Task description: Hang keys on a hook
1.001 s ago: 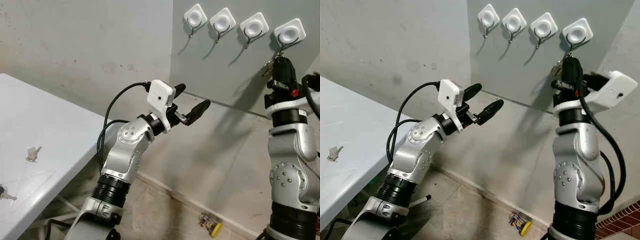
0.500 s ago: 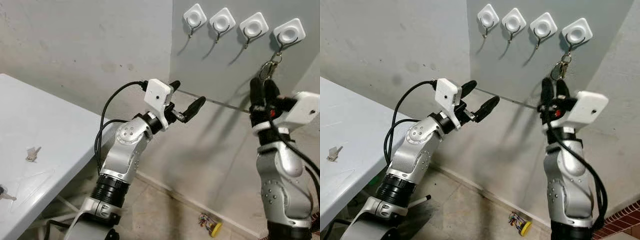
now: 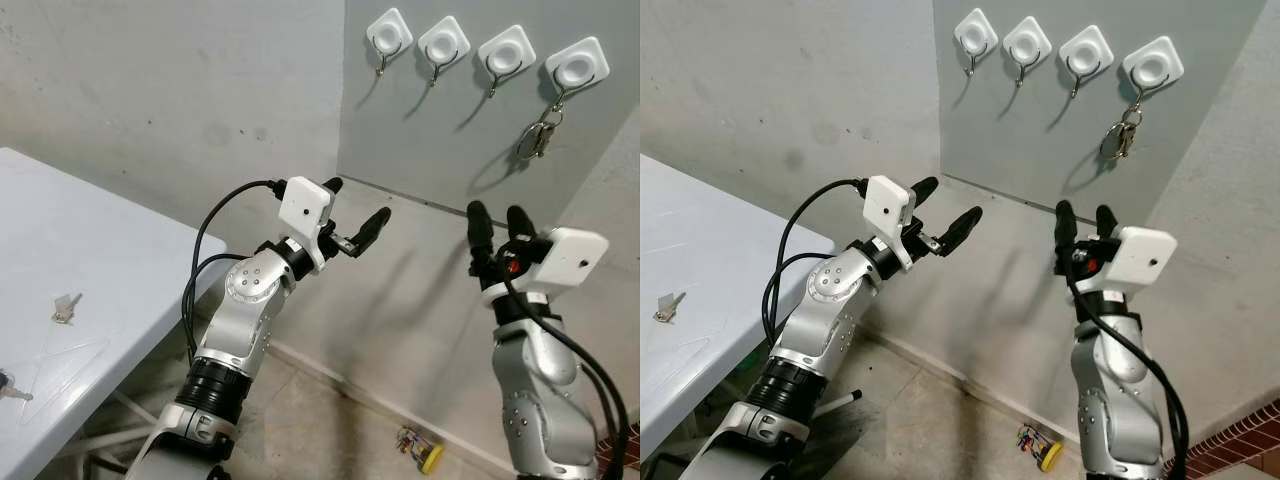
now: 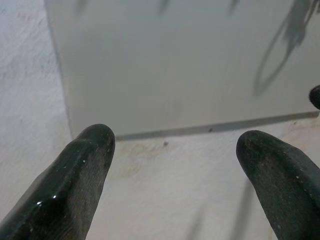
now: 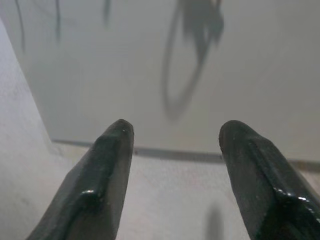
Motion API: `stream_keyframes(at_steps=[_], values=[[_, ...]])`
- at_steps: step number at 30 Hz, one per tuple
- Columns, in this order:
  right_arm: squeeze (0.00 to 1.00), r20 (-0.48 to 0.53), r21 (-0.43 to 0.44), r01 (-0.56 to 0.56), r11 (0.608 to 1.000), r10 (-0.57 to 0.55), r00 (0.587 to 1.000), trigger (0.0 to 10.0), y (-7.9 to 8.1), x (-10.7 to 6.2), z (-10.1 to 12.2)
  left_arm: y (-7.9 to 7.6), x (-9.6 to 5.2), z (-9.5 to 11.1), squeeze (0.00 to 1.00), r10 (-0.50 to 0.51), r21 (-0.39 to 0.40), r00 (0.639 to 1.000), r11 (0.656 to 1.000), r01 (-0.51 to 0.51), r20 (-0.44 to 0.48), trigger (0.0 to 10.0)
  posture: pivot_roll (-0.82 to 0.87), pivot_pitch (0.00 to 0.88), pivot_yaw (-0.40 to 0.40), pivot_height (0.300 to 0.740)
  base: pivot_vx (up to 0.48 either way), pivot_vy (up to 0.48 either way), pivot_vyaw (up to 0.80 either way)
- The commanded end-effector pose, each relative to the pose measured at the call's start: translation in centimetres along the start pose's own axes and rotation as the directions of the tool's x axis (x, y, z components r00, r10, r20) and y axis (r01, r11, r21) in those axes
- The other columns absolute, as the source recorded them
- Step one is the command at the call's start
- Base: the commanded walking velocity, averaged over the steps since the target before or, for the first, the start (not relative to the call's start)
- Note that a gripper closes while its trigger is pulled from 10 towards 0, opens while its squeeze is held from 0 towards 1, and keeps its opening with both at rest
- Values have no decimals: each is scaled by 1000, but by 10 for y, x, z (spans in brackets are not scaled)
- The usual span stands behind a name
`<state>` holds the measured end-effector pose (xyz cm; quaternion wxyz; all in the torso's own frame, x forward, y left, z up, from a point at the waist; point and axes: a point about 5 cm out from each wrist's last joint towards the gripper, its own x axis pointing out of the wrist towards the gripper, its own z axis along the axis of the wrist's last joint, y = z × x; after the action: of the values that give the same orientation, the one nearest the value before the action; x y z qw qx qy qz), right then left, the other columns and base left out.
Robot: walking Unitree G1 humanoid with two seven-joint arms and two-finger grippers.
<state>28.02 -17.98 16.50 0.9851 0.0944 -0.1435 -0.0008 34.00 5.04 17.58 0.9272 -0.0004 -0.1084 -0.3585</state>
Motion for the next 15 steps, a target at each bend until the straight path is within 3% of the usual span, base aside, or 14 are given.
stream_keyframes(at_steps=[1,5,15], values=[[1000,-27,-5,7,1000,-7,1000,10000,-1,-4,-10,5,-6,-10,0,36,8,999,999,-36,-35,10000,-94,35,38,740,0,0,0],[1000,-58,-2,16,1000,-16,998,10000,-3,-8,-19,8,-9,-18,0,54,1,997,999,-54,-55,10000,-95,35,41,740,0,0,0],[1000,-185,-84,66,994,-80,979,10000,-14,-30,-64,13,-31,-65,0,139,16,969,990,-139,-203,10000,-93,48,42,740,0,0,0]])
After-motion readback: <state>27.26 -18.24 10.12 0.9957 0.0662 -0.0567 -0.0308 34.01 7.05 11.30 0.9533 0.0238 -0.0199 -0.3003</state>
